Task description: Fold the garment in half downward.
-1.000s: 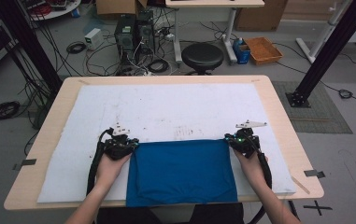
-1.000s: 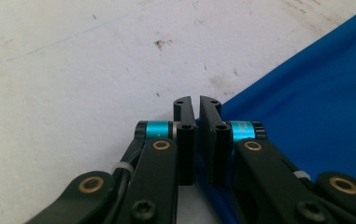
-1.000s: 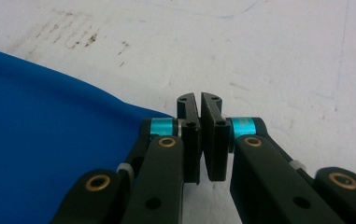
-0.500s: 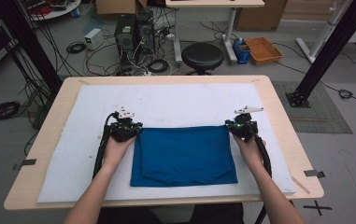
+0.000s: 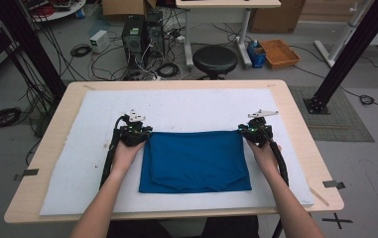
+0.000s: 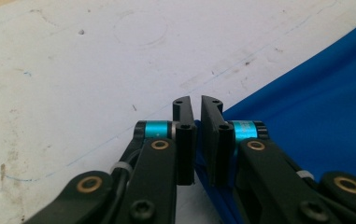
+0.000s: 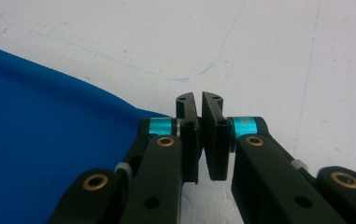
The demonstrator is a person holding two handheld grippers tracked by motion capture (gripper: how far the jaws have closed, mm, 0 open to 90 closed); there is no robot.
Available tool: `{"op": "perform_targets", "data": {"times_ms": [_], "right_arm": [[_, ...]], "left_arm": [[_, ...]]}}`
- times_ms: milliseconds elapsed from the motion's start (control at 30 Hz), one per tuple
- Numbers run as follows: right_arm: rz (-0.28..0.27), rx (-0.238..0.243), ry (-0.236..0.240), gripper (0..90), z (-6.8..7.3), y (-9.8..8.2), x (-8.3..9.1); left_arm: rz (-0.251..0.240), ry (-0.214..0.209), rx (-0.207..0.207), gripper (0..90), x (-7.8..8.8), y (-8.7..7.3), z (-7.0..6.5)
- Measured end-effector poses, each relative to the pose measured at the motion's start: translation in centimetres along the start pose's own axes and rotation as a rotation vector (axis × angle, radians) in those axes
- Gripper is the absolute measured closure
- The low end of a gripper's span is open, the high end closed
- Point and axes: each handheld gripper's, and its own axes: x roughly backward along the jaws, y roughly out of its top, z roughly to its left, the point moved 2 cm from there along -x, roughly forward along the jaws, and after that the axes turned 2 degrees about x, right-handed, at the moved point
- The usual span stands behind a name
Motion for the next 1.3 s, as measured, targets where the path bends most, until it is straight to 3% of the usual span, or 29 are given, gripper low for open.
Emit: {"op": "perform_targets", "data": {"times_ms": [200, 300, 400, 600, 667, 767, 833, 933, 1000, 1133, 1200, 1300], "right_arm": [[-0.013, -0.001, -0.005, 76.9, 0.0, 0.1, 0.3], [-0.036, -0.006, -0.009, 67.9, 0.1, 0.2, 0.8], [-0.052, -0.013, 0.009, 66.2, 0.2, 0.3, 1.4], [-0.091, -0.022, 0.037, 58.6, 0.5, 0.4, 3.0], [-0.107, -0.010, 0.044, 57.2, 0.7, 0.3, 3.5], [-0.120, -0.006, 0.063, 55.0, 1.2, 0.1, 4.3], [-0.130, -0.004, 0.076, 52.9, 1.5, -0.1, 4.8], [-0.154, -0.009, 0.100, 51.2, 2.0, -0.5, 5.8], [-0.171, -0.003, 0.111, 50.1, 2.3, -0.8, 6.5], [-0.198, -0.007, 0.132, 48.5, 2.7, -1.5, 7.6], [-0.213, -0.012, 0.143, 47.5, 2.9, -1.9, 8.2], [-0.227, -0.019, 0.156, 46.2, 3.0, -2.6, 9.0]], "left_arm": [[-0.019, 0.009, -0.002, 69.7, 0.5, 0.2, 0.2], [-0.046, 0.015, 0.010, 55.0, 1.2, 0.4, 0.4], [-0.075, 0.019, 0.015, 45.0, 2.2, 0.7, 0.3], [-0.106, 0.007, -0.030, 36.0, 5.3, 0.9, -0.8], [-0.104, 0.004, -0.040, 35.8, 6.2, 0.6, -1.2], [-0.103, -0.038, -0.060, 35.8, 7.6, -0.1, -1.8], [-0.113, -0.047, -0.052, 35.9, 8.5, -0.7, -2.2], [-0.143, -0.085, -0.035, 37.2, 9.8, -1.7, -2.6], [-0.175, -0.103, -0.045, 37.9, 10.9, -2.5, -2.9], [-0.189, -0.159, -0.036, 38.7, 12.3, -3.7, -3.4], [-0.211, -0.192, -0.047, 38.7, 12.8, -4.3, -3.6], [-0.253, -0.209, -0.076, 38.6, 13.5, -5.2, -4.0]]}}
